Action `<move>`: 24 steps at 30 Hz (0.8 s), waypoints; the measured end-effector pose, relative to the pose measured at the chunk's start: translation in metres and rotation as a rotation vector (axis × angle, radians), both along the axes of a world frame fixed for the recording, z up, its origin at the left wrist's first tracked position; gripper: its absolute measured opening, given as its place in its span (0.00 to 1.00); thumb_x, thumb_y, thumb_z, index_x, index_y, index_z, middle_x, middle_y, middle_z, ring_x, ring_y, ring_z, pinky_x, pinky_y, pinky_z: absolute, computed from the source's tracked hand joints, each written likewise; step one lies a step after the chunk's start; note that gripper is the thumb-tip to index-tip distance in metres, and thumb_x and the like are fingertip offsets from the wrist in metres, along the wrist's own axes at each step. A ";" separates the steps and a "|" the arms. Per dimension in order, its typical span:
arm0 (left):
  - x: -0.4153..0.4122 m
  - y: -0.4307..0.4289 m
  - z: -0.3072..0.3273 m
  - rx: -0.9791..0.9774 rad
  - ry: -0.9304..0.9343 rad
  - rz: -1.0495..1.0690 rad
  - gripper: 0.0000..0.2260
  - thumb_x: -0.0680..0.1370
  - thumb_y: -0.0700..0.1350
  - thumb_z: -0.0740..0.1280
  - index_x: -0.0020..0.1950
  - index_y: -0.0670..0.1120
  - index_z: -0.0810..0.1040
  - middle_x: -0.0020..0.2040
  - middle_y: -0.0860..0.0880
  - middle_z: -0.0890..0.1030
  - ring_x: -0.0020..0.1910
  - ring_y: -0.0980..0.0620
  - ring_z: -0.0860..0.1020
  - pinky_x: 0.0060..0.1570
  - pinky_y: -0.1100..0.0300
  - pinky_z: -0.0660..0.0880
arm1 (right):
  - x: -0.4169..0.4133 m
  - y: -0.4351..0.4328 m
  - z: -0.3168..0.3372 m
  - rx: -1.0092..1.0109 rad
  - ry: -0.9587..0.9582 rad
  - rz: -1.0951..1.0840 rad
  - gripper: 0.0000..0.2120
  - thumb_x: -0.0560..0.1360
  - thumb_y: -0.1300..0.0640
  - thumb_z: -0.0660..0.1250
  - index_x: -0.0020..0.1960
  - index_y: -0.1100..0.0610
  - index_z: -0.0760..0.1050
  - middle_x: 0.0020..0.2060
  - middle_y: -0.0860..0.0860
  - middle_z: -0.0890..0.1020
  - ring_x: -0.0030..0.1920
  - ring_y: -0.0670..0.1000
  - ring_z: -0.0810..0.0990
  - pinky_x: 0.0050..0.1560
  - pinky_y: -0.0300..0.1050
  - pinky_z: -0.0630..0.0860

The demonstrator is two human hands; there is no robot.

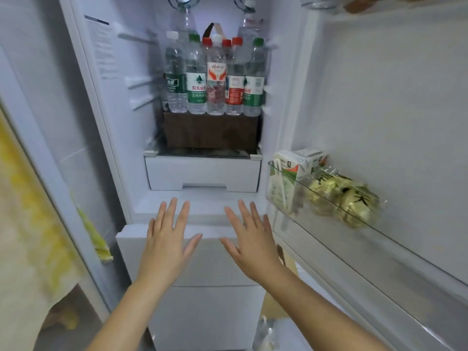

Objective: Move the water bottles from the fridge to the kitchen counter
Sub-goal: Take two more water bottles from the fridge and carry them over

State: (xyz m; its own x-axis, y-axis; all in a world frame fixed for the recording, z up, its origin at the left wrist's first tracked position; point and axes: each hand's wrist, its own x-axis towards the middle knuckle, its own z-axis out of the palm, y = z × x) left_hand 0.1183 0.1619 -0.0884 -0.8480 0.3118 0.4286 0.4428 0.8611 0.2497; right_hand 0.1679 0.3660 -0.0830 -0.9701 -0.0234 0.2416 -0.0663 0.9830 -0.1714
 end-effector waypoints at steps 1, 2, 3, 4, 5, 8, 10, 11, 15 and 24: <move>-0.019 -0.002 0.004 0.004 0.001 0.003 0.34 0.77 0.64 0.49 0.80 0.51 0.49 0.80 0.46 0.49 0.79 0.46 0.44 0.75 0.46 0.50 | -0.018 -0.003 0.004 -0.016 0.007 -0.009 0.35 0.75 0.34 0.37 0.80 0.43 0.39 0.80 0.50 0.40 0.79 0.56 0.36 0.77 0.59 0.39; -0.039 -0.004 0.009 0.010 0.005 0.004 0.34 0.77 0.65 0.48 0.80 0.51 0.48 0.80 0.47 0.48 0.79 0.46 0.43 0.75 0.47 0.49 | -0.036 -0.006 0.008 -0.029 0.020 -0.022 0.36 0.74 0.33 0.35 0.80 0.43 0.39 0.80 0.50 0.40 0.79 0.55 0.35 0.76 0.57 0.37; -0.060 -0.007 0.015 0.017 0.011 0.005 0.34 0.76 0.65 0.48 0.80 0.51 0.47 0.80 0.47 0.48 0.79 0.46 0.43 0.75 0.47 0.49 | -0.055 -0.009 0.013 -0.035 0.038 -0.036 0.37 0.73 0.32 0.34 0.80 0.43 0.39 0.80 0.49 0.39 0.79 0.55 0.35 0.76 0.56 0.36; -0.081 -0.010 0.022 0.023 0.016 0.006 0.34 0.76 0.65 0.48 0.80 0.52 0.47 0.80 0.47 0.47 0.79 0.46 0.43 0.75 0.47 0.48 | -0.073 -0.012 0.020 -0.038 0.052 -0.052 0.37 0.73 0.32 0.34 0.80 0.43 0.39 0.80 0.49 0.39 0.79 0.55 0.35 0.76 0.55 0.37; -0.102 -0.013 0.029 0.028 0.015 0.005 0.34 0.77 0.65 0.48 0.80 0.52 0.46 0.80 0.47 0.46 0.79 0.46 0.42 0.76 0.48 0.47 | -0.092 -0.014 0.026 -0.035 0.059 -0.071 0.36 0.75 0.32 0.36 0.80 0.43 0.39 0.80 0.49 0.39 0.79 0.55 0.35 0.76 0.55 0.37; -0.165 -0.017 0.053 0.042 0.044 -0.021 0.33 0.80 0.62 0.54 0.80 0.52 0.46 0.80 0.48 0.45 0.79 0.46 0.42 0.75 0.48 0.47 | -0.148 -0.022 0.047 -0.018 0.070 -0.122 0.32 0.82 0.38 0.49 0.80 0.43 0.39 0.80 0.49 0.37 0.79 0.55 0.35 0.77 0.57 0.40; -0.204 -0.014 0.071 0.056 0.102 -0.057 0.33 0.79 0.60 0.58 0.80 0.50 0.50 0.80 0.46 0.49 0.79 0.45 0.46 0.75 0.46 0.52 | -0.183 -0.026 0.063 0.002 0.096 -0.139 0.32 0.82 0.40 0.51 0.80 0.43 0.39 0.80 0.49 0.38 0.79 0.55 0.35 0.77 0.58 0.42; -0.222 -0.012 0.081 0.061 0.127 -0.074 0.33 0.79 0.60 0.58 0.80 0.50 0.52 0.80 0.46 0.51 0.79 0.45 0.47 0.75 0.46 0.53 | -0.201 -0.028 0.070 0.014 0.111 -0.149 0.32 0.82 0.40 0.52 0.80 0.43 0.40 0.80 0.49 0.38 0.79 0.55 0.36 0.77 0.59 0.42; -0.286 0.001 0.116 0.057 0.152 -0.070 0.32 0.80 0.56 0.59 0.80 0.48 0.51 0.80 0.45 0.50 0.79 0.45 0.48 0.75 0.47 0.55 | -0.267 -0.029 0.099 0.032 0.174 -0.187 0.32 0.82 0.40 0.53 0.80 0.44 0.42 0.81 0.50 0.42 0.80 0.56 0.38 0.77 0.61 0.44; -0.380 0.009 0.174 -0.183 0.036 0.120 0.25 0.77 0.40 0.60 0.73 0.38 0.62 0.72 0.39 0.65 0.71 0.40 0.63 0.70 0.49 0.64 | -0.342 -0.012 0.133 0.157 0.352 -0.187 0.23 0.80 0.54 0.61 0.75 0.51 0.66 0.71 0.48 0.73 0.72 0.54 0.66 0.71 0.55 0.62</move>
